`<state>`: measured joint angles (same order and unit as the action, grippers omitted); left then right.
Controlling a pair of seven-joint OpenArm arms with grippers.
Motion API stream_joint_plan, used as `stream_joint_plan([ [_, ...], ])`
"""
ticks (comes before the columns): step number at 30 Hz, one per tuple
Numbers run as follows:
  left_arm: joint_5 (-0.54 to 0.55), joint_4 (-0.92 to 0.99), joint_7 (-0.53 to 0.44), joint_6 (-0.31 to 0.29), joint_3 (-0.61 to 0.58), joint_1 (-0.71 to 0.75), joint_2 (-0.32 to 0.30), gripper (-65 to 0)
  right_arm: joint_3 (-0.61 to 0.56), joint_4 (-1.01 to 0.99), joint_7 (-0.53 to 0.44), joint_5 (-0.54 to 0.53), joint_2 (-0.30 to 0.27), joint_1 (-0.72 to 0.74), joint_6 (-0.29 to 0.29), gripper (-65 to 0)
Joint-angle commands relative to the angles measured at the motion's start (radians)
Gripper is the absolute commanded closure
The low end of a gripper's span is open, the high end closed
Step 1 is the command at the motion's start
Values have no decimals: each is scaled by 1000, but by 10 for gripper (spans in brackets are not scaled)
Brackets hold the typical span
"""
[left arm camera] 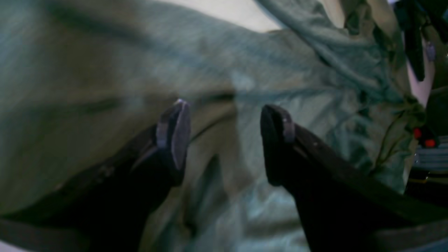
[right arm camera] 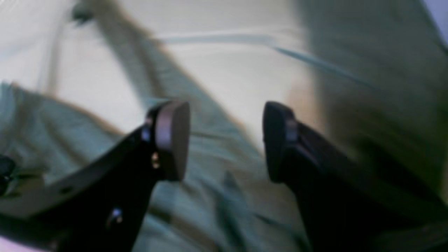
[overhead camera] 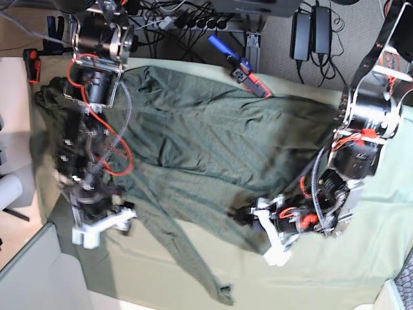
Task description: Fold the T-shirt properly
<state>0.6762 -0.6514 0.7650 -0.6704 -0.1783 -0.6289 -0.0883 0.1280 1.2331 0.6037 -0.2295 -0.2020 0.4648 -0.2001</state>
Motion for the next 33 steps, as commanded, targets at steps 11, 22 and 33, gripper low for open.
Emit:
stream_joint_plan([
  [11,137,-502,126,-28,1,256,-171,-356,-306,-512,-241,352,103,290,154,-334],
  [22,158,-619,129,-28,2,333,-212,-356,-332,-589,-234,360,111,314,138,-334],
  [33,181,-620,95,-28,4,327,-211,-356,-332,-591,-257,396,119,262,130,-334],
])
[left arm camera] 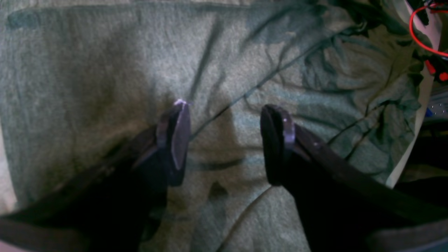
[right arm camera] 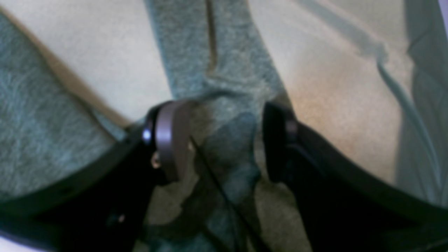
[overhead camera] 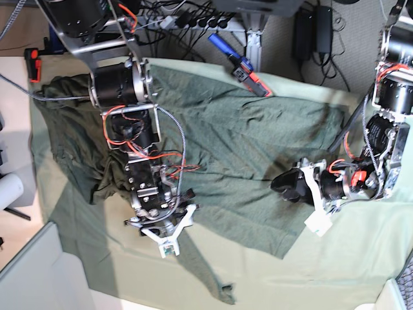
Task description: Fold the T-shirt properly
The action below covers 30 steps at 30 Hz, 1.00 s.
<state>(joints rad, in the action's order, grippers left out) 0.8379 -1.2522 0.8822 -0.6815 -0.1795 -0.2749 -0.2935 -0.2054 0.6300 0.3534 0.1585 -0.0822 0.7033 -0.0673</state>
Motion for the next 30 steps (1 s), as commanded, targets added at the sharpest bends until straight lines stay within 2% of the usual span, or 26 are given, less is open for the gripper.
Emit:
stream_joint_plan([
  [1,18,-19,-21,-17,5,-27,-6,-356,1,13,-12,18,-2,19,5,-334],
  [4,19,-19,-22,-17,5,-27,-6,-356,1,12,-17,34,-4,11,60,-334],
  [6,19,-19,-25,-17,5,-27,-6,-356,1,12,-29,42,-4,11,75,-319],
  [8,19,-19,-29,-17,5,-27,-6,-356,1,12,-41,53,-3,11,72,-232],
  [11,19,-19,-48,-17,5,-27,-6,-356,1,12,-47,71,-3,11,43,-20],
  [12,18,-19,-54,-17,5,-27,-6,-356,1,13,-50,72,-3,11,29,0],
  [15,14,-18,-79,-17,5,-27,-6,-356,1,26,-62,70,-2,11,-43,0],
  [18,-13,-18,-144,-17,5,-29,-5,-357,0,87,-45,69,3,-4,-50,0],
  [21,-65,-16,-188,32,5,-40,-5,-357,0,226,2,61,5,-45,-50,0],
  [25,-88,32,-214,69,5,-86,-5,-357,-2,456,86,-18,5,-126,-69,0],
  [30,-86,169,-232,69,5,-164,22,-357,-20,689,191,-100,5,-242,-93,0],
])
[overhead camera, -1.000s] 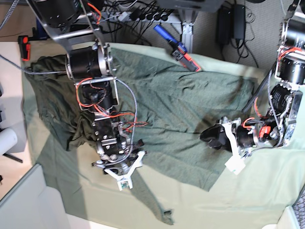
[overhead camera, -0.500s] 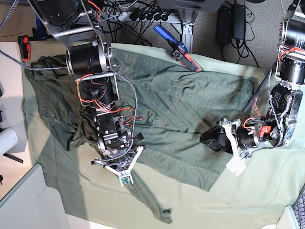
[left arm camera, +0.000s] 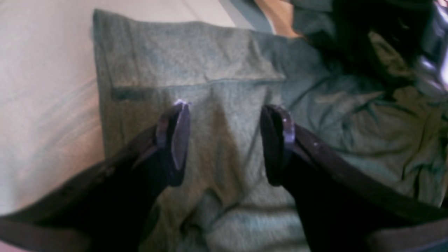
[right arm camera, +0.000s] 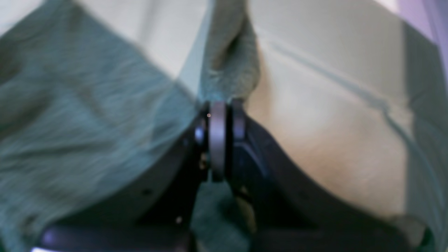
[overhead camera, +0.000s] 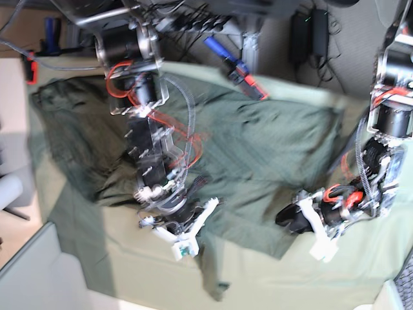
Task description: Fold the T-shirt properly
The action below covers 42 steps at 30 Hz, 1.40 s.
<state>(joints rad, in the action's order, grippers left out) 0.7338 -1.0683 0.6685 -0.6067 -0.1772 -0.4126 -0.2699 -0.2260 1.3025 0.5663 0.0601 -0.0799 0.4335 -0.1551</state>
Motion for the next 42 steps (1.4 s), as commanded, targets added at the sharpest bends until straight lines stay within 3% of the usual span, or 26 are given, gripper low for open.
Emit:
stream_joint_plan([
  [1,18,15,-18,-6,3,-40,10,-357,-3,52,-12,-11,2,1,-28,0],
  [7,53,140,-17,-7,3,-89,49,-357,-37,230,-4,-43,-17,-162,-63,0],
  [15,157,143,55,-8,2,-92,84,-358,-82,393,-1,-73,-89,-298,-96,0],
  [19,187,143,120,-11,2,-92,122,-469,-82,428,0,-91,-92,-330,-105,0],
  [24,187,143,122,-10,2,-95,158,-469,-82,449,7,-107,-92,-346,-114,0],
  [32,99,143,86,-6,-1,-97,205,-469,-82,453,18,-158,-91,-348,-142,0],
  [42,-21,148,-22,-6,-60,-100,206,-469,-82,542,56,-172,-93,-431,-167,0],
])
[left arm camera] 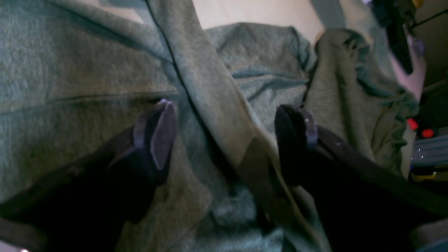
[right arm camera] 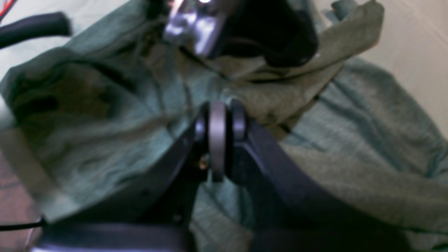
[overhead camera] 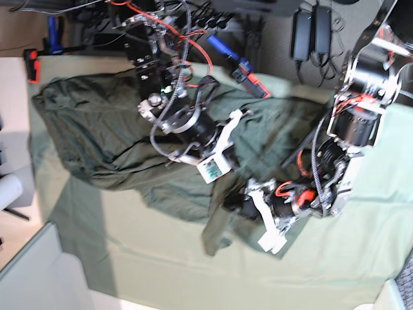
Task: Fold the T-shirt properly
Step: 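Lift the gathered fabric with both grippers and pull it toward the collar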
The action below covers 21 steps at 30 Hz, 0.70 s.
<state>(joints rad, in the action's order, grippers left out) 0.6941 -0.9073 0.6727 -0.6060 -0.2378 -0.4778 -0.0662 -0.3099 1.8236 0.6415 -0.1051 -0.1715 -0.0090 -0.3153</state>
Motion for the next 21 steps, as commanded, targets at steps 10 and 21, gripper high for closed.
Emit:
stream_joint_plan([
  [10,-36,-13,-79,-6,0,-37,26,-469,2,56,97,-12,-79,-22,-6,-57],
  [21,-304,55,-219,165,0,-121,129,-469,94,67,115,16,-80,-22,13,-315],
])
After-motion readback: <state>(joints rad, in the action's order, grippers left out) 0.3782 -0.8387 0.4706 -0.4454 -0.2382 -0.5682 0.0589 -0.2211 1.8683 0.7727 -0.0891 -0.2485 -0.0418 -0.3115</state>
